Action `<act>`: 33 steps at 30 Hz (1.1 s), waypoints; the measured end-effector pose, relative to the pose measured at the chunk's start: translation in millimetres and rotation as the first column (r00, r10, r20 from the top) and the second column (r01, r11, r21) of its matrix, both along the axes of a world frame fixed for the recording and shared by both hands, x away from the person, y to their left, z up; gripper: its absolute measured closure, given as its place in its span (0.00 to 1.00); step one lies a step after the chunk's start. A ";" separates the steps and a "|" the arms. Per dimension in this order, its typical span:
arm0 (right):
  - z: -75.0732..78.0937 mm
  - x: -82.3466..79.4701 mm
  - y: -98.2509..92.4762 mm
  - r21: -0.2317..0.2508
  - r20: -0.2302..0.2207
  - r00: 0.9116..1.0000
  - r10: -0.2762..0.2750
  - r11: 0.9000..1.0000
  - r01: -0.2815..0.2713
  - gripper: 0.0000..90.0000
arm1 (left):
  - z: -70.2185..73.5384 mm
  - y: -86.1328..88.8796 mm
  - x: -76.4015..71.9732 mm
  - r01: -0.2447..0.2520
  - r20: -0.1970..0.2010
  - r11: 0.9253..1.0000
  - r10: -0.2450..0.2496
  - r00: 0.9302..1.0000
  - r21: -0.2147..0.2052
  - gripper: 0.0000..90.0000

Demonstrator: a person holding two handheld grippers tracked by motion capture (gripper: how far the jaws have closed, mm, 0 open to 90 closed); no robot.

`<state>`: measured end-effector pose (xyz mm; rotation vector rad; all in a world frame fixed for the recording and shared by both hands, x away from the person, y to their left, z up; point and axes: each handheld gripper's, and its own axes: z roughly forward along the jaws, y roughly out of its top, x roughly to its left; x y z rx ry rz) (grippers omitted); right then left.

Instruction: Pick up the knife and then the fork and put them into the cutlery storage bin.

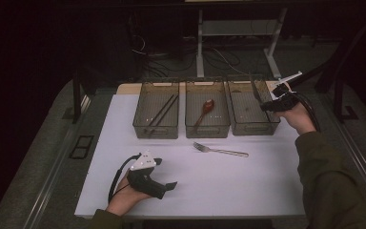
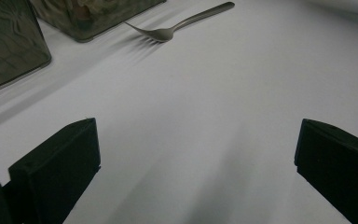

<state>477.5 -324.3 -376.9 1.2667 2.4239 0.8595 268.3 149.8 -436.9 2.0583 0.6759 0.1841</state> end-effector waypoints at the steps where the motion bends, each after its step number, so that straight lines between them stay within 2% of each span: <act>1: -1.2 0.5 1.3 -0.005 -0.005 1.000 0.002 1.000 -0.002 0.88 | -0.1 -0.1 0.0 0.001 -0.001 1.000 -0.001 1.000 0.001 0.00; 3: -4.5 1.9 4.4 -0.028 -0.013 1.000 0.007 1.000 -0.008 0.87 | -0.2 -0.4 -0.3 0.002 -0.003 1.000 -0.002 1.000 0.001 0.00; 6: -5.2 3.0 7.8 -0.024 -0.015 1.000 0.006 1.000 -0.006 0.85 | 0.0 -0.3 -0.4 0.003 -0.001 1.000 -0.003 1.000 0.000 0.00; 10: 1.0 1.5 6.9 0.037 0.004 1.000 0.005 0.999 -0.005 0.74 | -0.1 -0.1 -0.3 0.004 -0.002 1.000 -0.004 1.000 0.001 0.00; 13: 5.5 -1.4 5.4 0.048 0.025 1.000 -0.005 0.999 0.004 0.66 | 0.2 -0.4 -0.8 0.004 0.000 1.000 -0.004 1.000 0.002 0.00; 18: 14.1 -9.4 0.0 0.101 0.041 0.999 -0.003 0.995 -0.001 0.62 | 0.3 -0.5 -0.7 0.005 0.000 1.000 -0.005 1.000 0.004 0.00; 23: 21.9 -24.8 -2.2 0.178 0.081 0.997 0.013 0.984 -0.027 0.60 | 0.4 -0.9 -0.6 0.006 0.000 1.000 -0.006 1.000 0.003 0.00; 25: 23.4 -32.4 1.0 0.176 0.093 0.995 0.038 0.983 -0.054 0.59 | 0.5 -1.0 -0.8 0.008 0.002 1.000 -0.008 1.000 0.003 0.00; 29: 25.4 -43.7 8.0 0.136 0.101 0.991 0.084 0.986 -0.097 0.59 | 0.8 -1.5 -0.9 0.011 0.004 1.000 -0.011 1.000 0.003 0.00; 33: 26.0 -54.2 16.7 0.112 0.108 0.986 0.130 0.984 -0.142 0.58 | 0.9 -1.8 -1.0 0.011 0.005 1.000 -0.011 1.000 0.003 0.00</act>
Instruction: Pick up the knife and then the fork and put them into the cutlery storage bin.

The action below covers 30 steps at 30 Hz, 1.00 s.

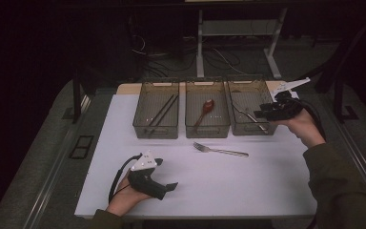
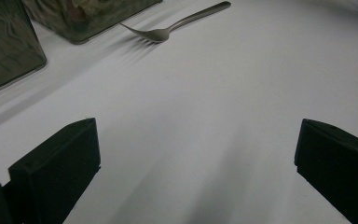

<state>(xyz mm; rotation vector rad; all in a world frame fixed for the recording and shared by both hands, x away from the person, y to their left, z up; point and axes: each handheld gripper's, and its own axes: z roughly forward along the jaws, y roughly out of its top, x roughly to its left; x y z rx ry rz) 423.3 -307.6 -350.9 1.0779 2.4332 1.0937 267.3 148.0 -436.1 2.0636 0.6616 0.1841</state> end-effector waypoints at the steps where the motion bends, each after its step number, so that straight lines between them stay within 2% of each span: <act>1: -0.1 -3.0 3.1 -0.008 0.001 1.000 0.014 1.000 -0.014 0.58 | 0.0 0.0 -0.1 0.000 0.000 1.000 0.000 1.000 0.000 0.00; 8: -6.8 -19.5 22.8 -0.048 -0.007 0.996 0.094 0.994 -0.094 0.60 | 0.0 -0.7 -0.6 0.000 -0.001 1.000 0.000 1.000 0.000 0.00; 14: -24.0 -31.4 39.4 -0.076 -0.061 0.983 0.174 0.981 -0.178 0.84 | 0.2 -1.0 -0.8 0.001 -0.001 1.000 -0.001 1.000 -0.001 0.00; 17: -35.2 -35.8 45.8 -0.085 -0.086 0.975 0.205 0.974 -0.212 0.91 | 0.0 -1.5 -0.9 0.004 -0.001 1.000 -0.004 1.000 0.000 0.00; 22: -52.9 -39.4 47.9 -0.063 -0.109 0.969 0.220 0.972 -0.228 0.99 | -0.3 -1.5 -0.7 0.006 -0.003 1.000 -0.006 1.000 0.000 0.00; 26: -65.3 -41.1 48.1 -0.050 -0.126 0.968 0.219 0.973 -0.227 0.99 | -1.0 -1.4 -0.2 0.007 -0.002 1.000 -0.007 1.000 0.005 0.00; 30: -75.0 -42.2 50.0 -0.057 -0.142 0.967 0.210 0.974 -0.220 0.99 | -1.7 -2.3 -0.5 0.013 0.006 1.000 -0.013 1.000 0.019 0.00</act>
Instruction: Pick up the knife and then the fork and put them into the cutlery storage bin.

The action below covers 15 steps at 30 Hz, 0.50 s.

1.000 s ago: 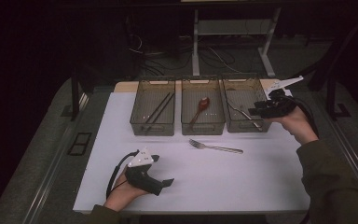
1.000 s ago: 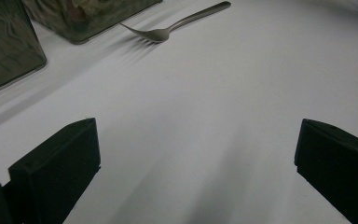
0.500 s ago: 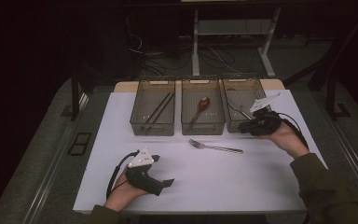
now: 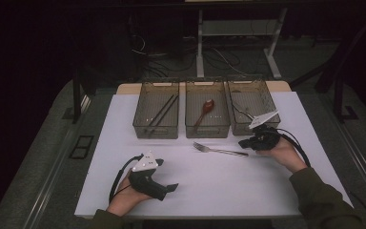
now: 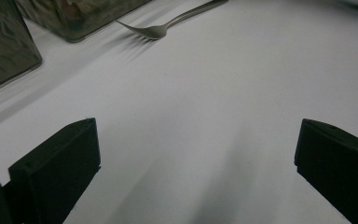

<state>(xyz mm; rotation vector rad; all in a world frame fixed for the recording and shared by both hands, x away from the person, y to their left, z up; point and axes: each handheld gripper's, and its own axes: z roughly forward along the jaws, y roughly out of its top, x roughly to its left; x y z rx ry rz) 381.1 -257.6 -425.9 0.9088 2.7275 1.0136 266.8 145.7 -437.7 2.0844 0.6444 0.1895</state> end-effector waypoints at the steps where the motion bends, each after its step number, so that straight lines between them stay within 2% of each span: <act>1: -2.0 0.3 0.2 -0.004 0.000 1.000 0.002 1.000 -0.002 0.99 | -0.2 -0.1 0.1 0.002 0.000 1.000 -0.002 1.000 0.000 0.00; 8: -15.3 -0.2 3.8 -0.042 -0.023 1.000 0.007 0.999 -0.008 0.99 | 0.0 1.5 2.5 0.004 0.012 1.000 -0.004 1.000 -0.007 0.00; 15: -14.7 -3.1 3.1 -0.034 -0.028 0.999 0.015 0.999 -0.016 0.99 | -0.7 4.4 6.9 -0.001 0.023 1.000 0.002 1.000 -0.028 0.00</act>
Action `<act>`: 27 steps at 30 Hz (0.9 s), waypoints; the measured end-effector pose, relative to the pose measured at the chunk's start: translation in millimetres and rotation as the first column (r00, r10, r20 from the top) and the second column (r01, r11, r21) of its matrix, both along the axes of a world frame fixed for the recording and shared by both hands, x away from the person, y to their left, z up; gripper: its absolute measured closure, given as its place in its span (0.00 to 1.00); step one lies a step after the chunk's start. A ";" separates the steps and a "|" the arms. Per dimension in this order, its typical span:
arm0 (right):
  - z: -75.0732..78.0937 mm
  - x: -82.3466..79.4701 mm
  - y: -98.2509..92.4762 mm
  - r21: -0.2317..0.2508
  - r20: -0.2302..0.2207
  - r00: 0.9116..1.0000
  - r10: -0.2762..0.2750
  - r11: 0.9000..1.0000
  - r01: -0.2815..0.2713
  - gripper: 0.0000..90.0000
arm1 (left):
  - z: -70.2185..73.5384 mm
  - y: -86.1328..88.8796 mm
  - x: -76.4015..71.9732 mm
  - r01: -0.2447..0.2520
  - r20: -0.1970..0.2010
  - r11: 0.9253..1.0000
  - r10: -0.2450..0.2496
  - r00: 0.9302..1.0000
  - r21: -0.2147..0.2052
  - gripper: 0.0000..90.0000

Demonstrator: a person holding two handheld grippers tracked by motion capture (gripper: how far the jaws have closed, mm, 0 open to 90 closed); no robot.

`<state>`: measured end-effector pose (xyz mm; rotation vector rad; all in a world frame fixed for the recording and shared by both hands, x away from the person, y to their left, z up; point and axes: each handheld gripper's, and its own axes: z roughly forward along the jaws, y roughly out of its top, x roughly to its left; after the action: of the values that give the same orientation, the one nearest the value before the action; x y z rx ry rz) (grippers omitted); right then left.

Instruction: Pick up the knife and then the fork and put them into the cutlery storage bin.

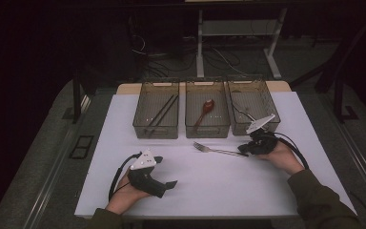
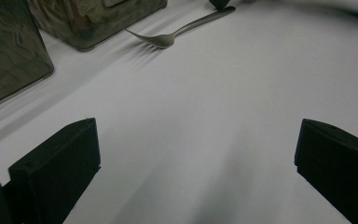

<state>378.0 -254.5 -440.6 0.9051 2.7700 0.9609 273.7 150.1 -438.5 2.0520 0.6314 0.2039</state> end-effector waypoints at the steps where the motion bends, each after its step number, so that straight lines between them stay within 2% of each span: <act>1: 0.3 -0.7 0.0 0.001 0.000 1.000 0.004 1.000 -0.004 0.99 | -0.1 0.0 0.2 0.002 0.000 1.000 -0.002 1.000 0.000 0.00; 6: 3.4 -7.8 -0.3 0.014 -0.010 1.000 0.019 1.000 -0.019 0.99 | -0.3 0.5 0.3 0.001 0.002 1.000 -0.001 1.000 0.002 0.00; 10: 4.0 -16.3 2.1 0.004 -0.007 0.999 0.046 0.999 -0.046 0.99 | -0.4 0.4 0.2 0.000 0.001 1.000 0.000 1.000 0.001 0.00; 11: 4.2 -17.3 2.3 -0.004 0.006 0.999 0.047 0.999 -0.047 0.99 | -0.3 0.4 0.1 0.001 0.003 1.000 -0.001 1.000 0.002 0.00; 15: 7.0 -11.6 -2.1 0.000 0.034 0.999 0.011 1.000 -0.011 0.99 | -0.7 -0.4 -0.2 -0.001 -0.001 1.000 0.001 1.000 0.002 0.00; 18: 2.9 -6.4 -5.9 -0.010 0.027 1.000 -0.013 1.000 0.013 0.99 | -0.9 -0.6 -0.1 0.003 0.000 1.000 -0.003 1.000 0.005 0.00; 21: -0.1 -6.9 -5.8 -0.018 0.013 1.000 -0.004 1.000 0.004 0.99 | -0.9 -0.5 -0.1 -0.001 -0.003 1.000 0.001 1.000 0.001 0.00; 27: 1.8 -15.4 0.4 -0.021 -0.015 0.999 0.046 0.999 -0.046 0.99 | -0.3 1.0 -0.3 0.000 0.004 1.000 0.000 1.000 0.002 0.00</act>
<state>362.6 -254.1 -438.7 0.8524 2.8200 0.9334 273.4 151.1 -438.7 2.0534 0.6288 0.2080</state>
